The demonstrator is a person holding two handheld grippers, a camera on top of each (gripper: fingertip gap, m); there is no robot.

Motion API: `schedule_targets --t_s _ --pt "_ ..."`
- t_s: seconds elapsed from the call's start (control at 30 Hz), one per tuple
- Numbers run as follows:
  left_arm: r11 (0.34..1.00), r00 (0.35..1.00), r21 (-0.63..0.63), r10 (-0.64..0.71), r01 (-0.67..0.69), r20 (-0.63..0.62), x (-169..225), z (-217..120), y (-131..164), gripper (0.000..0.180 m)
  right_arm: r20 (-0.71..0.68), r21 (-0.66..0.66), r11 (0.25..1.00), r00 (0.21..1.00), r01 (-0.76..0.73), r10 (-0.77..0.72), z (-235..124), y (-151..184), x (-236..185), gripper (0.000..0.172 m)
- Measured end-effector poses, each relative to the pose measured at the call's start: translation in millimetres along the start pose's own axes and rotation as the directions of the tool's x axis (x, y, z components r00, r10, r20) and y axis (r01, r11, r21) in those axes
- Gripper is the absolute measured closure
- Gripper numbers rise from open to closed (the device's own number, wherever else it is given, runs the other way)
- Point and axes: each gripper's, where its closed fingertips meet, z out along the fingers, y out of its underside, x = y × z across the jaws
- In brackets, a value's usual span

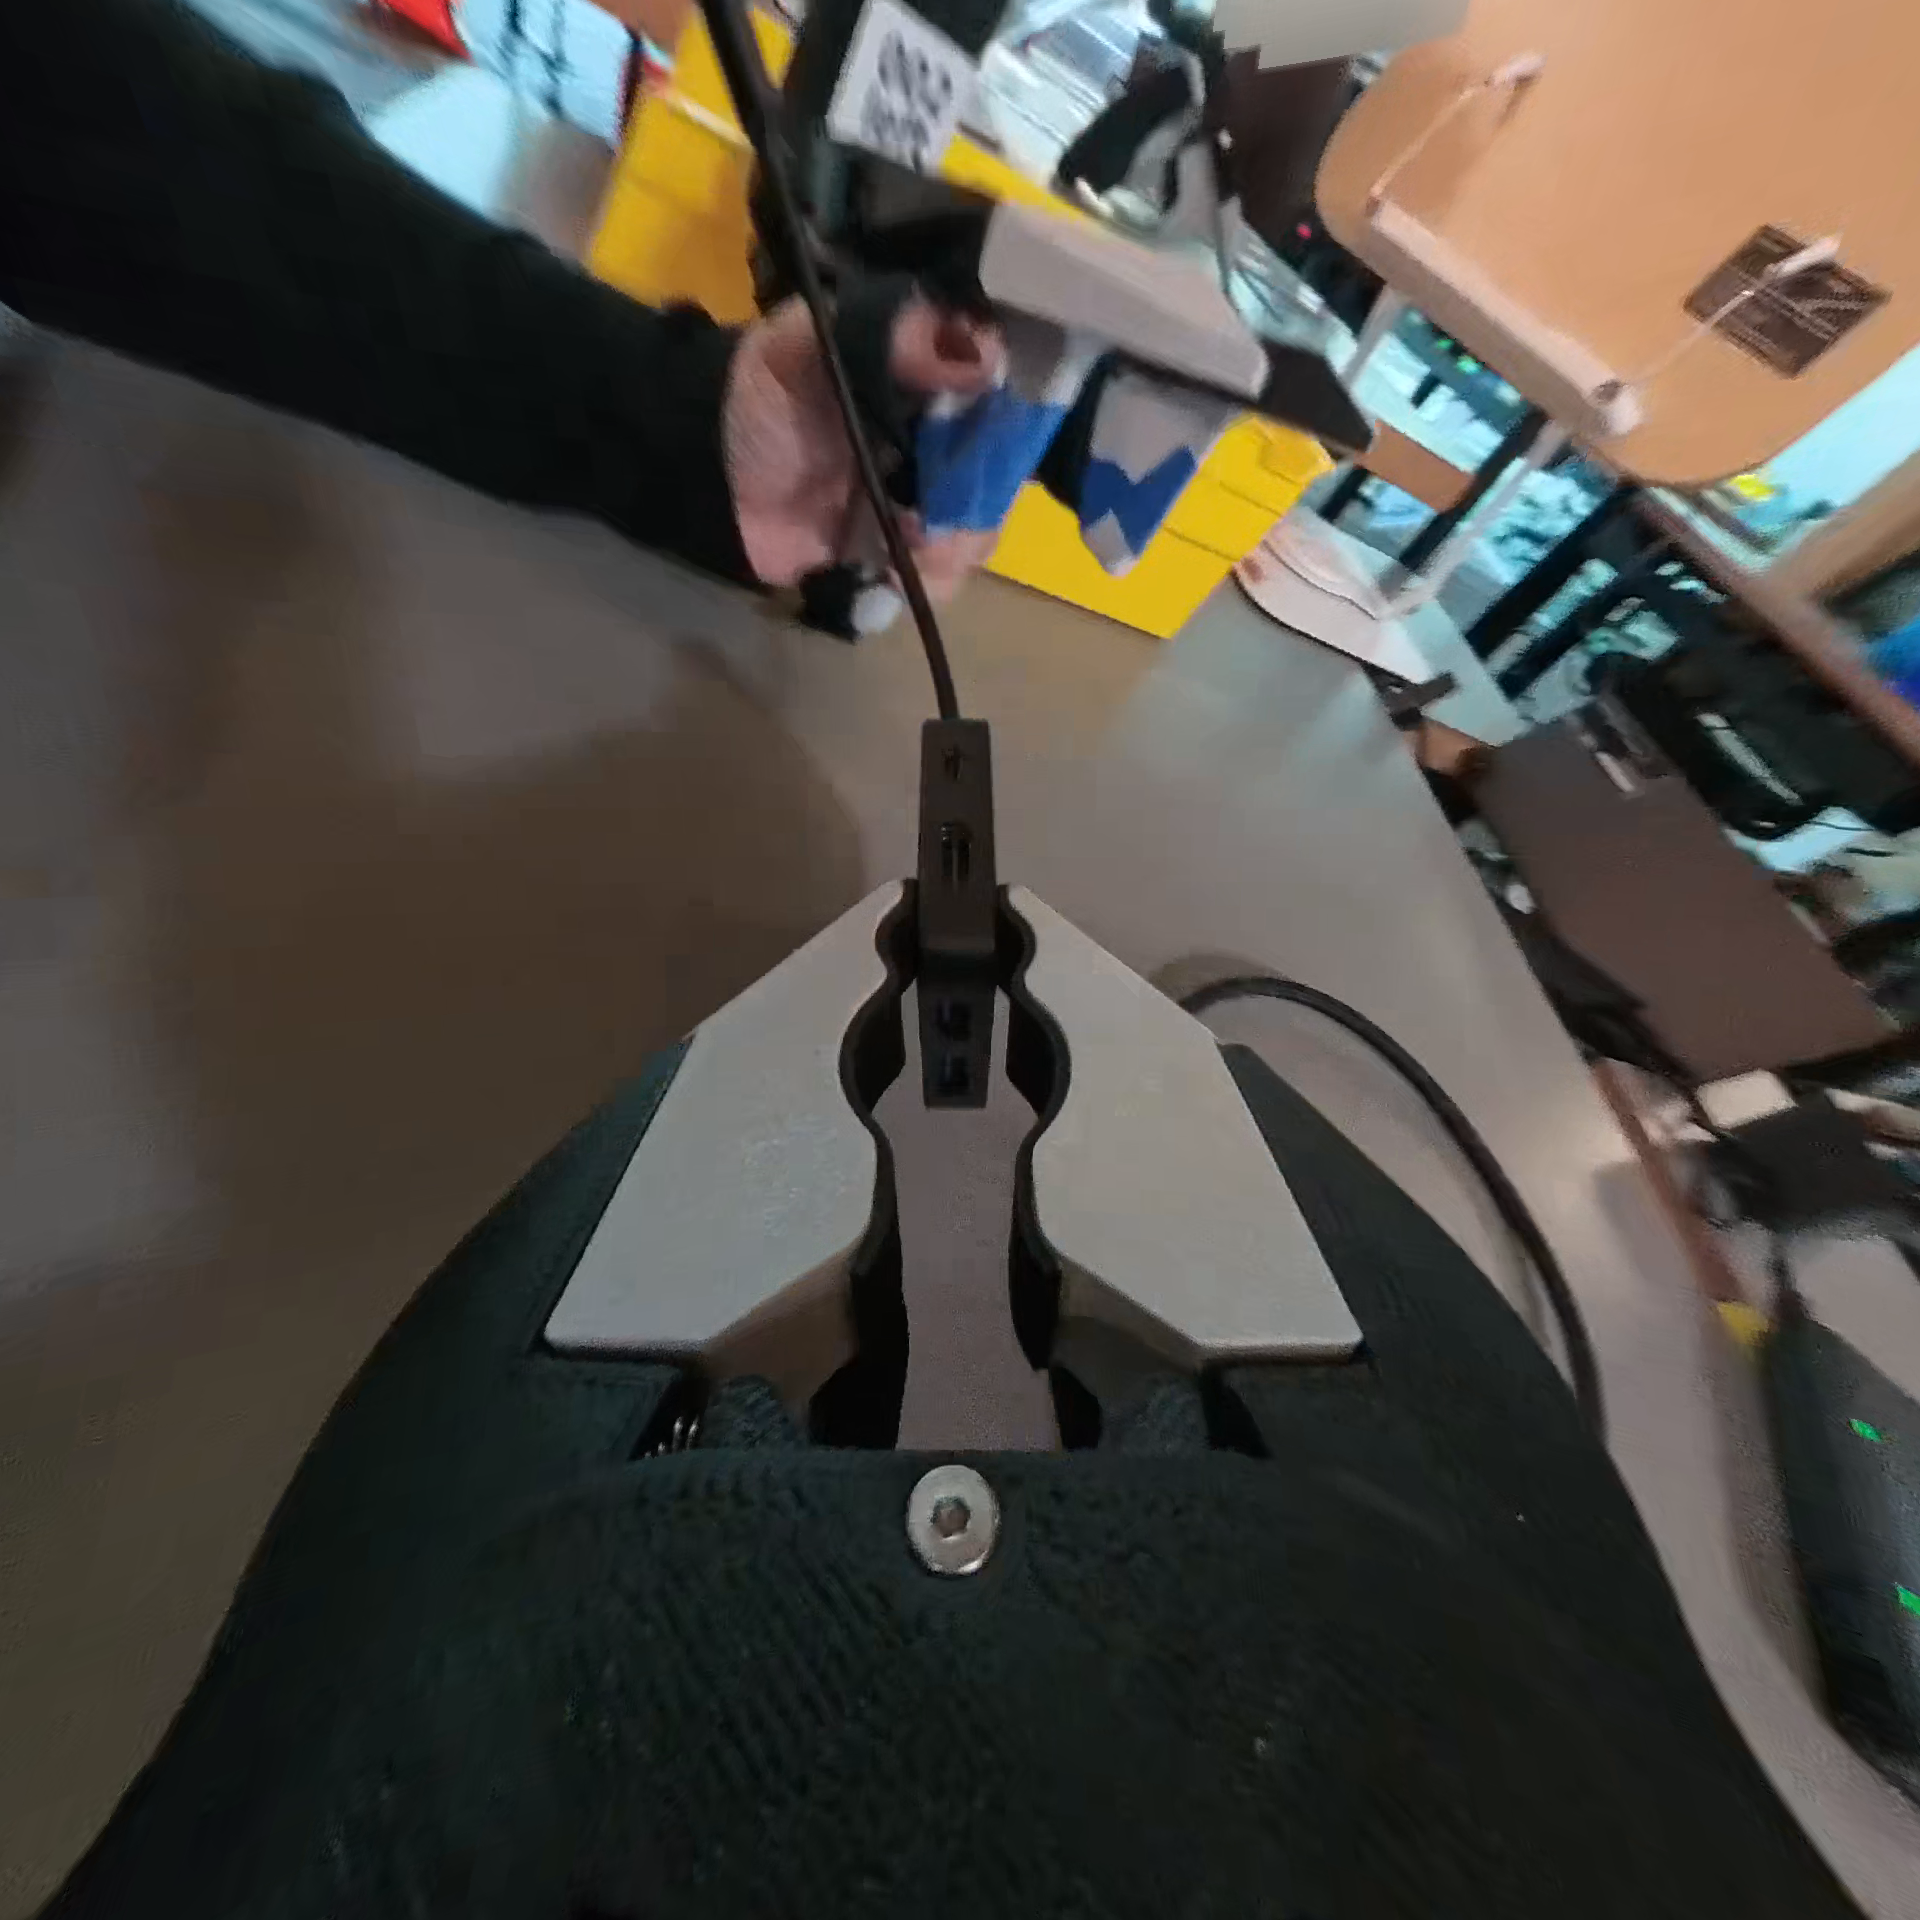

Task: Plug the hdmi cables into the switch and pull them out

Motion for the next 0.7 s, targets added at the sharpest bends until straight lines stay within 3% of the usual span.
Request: schedule_targets --t_s 0.17,0.33,0.4,0.47,0.53,0.7 --pt "0.994 0.995 -0.061 -0.092 0.094 0.028 -11.4 1.0 14.3 0.139 0.158 0.155 0.976 0.979 -0.154 0.13 -15.5 -40.8 -14.1 0.16" --pt "0.966 0.995 -0.242 -0.071 0.086 0.067 -18.9 2.6 42.2 0.15 0.171 0.305 0.921 0.965 -0.243 0.198 -33.4 -63.9 -2.3 0.16" --pt "0.952 0.999 -0.303 -0.039 0.039 0.007 -9.0 4.4 50.9 0.14 0.174 0.352 0.895 0.958 -0.275 0.227 -40.8 -68.0 3.8 0.16" --pt "0.943 0.99 -0.334 -0.026 -0.021 -0.135 14.8 6.0 56.8 0.123 0.176 0.377 0.877 0.953 -0.296 0.246 -45.7 -69.1 8.2 0.16" --pt "0.946 0.967 -0.321 -0.032 -0.052 -0.251 37.8 7.2 57.3 0.092 0.168 0.382 0.874 0.953 -0.299 0.253 -47.2 -67.3 10.6 0.161" --pt "0.952 0.946 -0.307 -0.118 0.021 -0.302 52.1 10.4 55.1 0.09 0.22 0.449 0.818 0.932 -0.359 0.288 -51.7 -74.0 11.9 0.16"
